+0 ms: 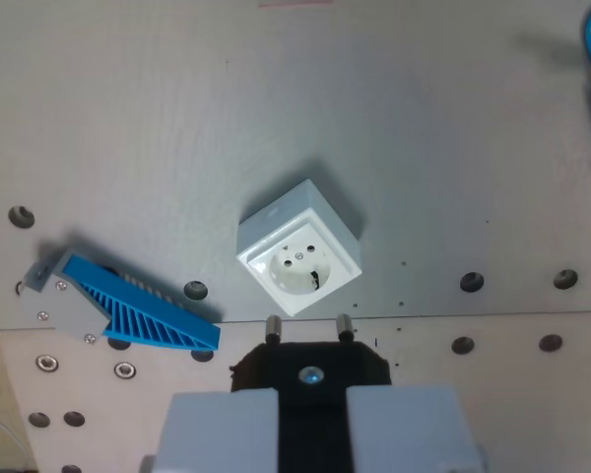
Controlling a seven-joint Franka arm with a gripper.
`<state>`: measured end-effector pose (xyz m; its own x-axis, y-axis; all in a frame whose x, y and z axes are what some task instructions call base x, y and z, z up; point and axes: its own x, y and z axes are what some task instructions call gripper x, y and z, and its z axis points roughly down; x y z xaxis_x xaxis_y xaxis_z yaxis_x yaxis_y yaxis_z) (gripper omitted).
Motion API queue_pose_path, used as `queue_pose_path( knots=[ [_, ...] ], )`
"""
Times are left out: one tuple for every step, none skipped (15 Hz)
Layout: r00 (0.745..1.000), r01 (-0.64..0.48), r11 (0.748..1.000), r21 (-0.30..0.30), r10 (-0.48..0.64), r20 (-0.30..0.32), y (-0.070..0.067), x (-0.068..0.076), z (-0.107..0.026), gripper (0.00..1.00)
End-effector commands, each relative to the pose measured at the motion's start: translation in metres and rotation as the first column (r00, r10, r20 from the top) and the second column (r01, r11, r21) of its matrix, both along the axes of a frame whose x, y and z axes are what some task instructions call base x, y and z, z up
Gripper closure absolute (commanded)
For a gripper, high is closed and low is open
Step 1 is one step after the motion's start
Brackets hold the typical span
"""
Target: Move above the white socket
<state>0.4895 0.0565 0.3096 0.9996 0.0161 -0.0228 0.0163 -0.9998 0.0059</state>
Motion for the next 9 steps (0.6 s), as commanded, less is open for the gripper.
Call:
queue_pose_path(
  knots=[
    [0.990, -0.118, 0.993, 0.004, 0.117, 0.079, 0.000, -0.006, -0.014, 1.00],
    [0.988, -0.133, 0.991, 0.003, 0.133, 0.081, 0.000, -0.008, -0.017, 1.00],
    [0.986, -0.150, 0.989, 0.001, 0.149, 0.080, 0.000, -0.010, -0.021, 1.00],
    [0.983, -0.164, 0.986, 0.000, 0.164, 0.082, 0.000, -0.012, -0.025, 1.00],
    [0.980, -0.181, 0.983, -0.002, 0.181, 0.081, 0.000, -0.014, -0.029, 1.00],
    [0.977, -0.198, 0.980, -0.004, 0.198, 0.081, 0.000, -0.016, -0.033, 1.00],
    [0.973, -0.216, 0.976, -0.006, 0.216, 0.080, 0.000, -0.019, -0.037, 1.00],
    [0.970, -0.231, 0.973, -0.008, 0.231, 0.080, 0.000, -0.021, -0.042, 1.00],
    [0.965, -0.252, 0.968, -0.010, 0.252, 0.080, -0.001, -0.024, -0.046, 1.00]
  ],
)
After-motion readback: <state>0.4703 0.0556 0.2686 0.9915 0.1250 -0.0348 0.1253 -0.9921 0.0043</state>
